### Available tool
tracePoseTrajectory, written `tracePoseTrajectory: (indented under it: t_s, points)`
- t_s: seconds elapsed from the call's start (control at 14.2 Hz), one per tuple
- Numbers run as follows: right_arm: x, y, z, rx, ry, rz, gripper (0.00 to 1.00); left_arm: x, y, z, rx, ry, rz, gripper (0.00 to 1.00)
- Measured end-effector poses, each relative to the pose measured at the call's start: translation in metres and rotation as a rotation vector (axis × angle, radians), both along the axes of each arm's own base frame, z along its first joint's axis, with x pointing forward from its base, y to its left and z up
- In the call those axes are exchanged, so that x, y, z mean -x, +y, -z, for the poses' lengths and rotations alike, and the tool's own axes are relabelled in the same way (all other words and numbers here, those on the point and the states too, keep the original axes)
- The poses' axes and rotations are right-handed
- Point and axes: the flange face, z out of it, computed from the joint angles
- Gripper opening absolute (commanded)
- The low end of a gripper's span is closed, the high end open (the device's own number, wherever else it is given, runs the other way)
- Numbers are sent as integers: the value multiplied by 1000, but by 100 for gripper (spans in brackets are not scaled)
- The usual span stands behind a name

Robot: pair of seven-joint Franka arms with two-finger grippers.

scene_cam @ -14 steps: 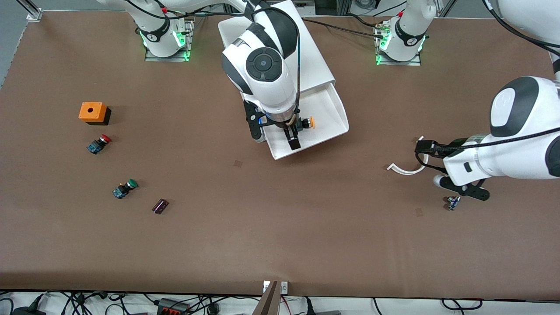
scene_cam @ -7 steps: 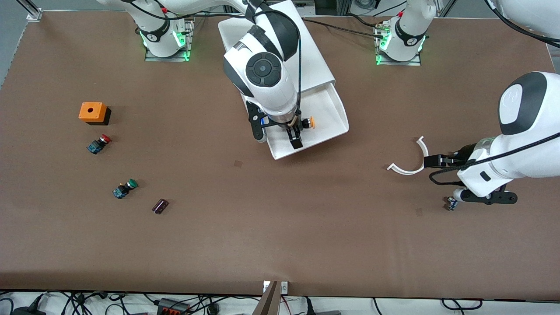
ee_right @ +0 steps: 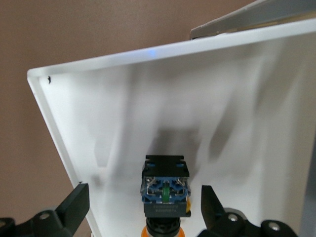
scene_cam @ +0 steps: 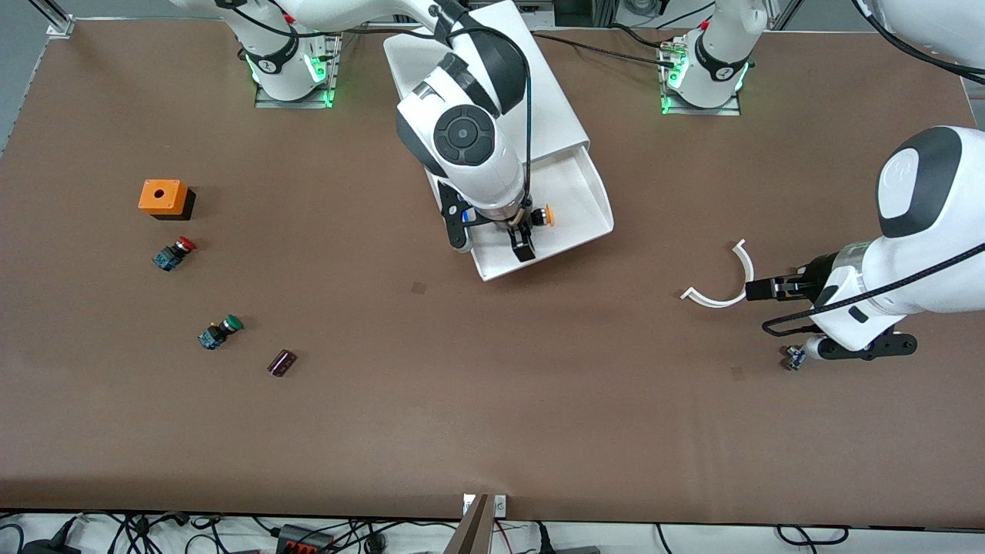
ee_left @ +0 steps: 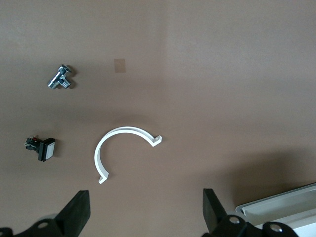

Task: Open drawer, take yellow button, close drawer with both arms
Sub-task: 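Lift the orange button out of the drawer with the right gripper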

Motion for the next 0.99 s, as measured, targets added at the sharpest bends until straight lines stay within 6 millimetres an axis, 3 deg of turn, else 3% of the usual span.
tracePoseTrajectory:
  t_s: [0.28,0.49,0.64,0.78,0.85,0.99]
  points:
    - [5,5,1,0,7,-1,100,0,0,0,-1,0,-3,100]
    - [8,7,2,3,11,-3,87,0,0,0,-1,0,-4,100]
    - [8,7,3,5,13,-3,69,0,0,0,-1,0,-4,100]
    - [8,7,3,6,14,-4,31,0,0,0,-1,0,-4,100]
    - [9,7,3,7,15,-4,19,0,0,0,-1,0,-4,100]
    - [9,8,3,7,15,-6,9,0,0,0,-1,0,-4,100]
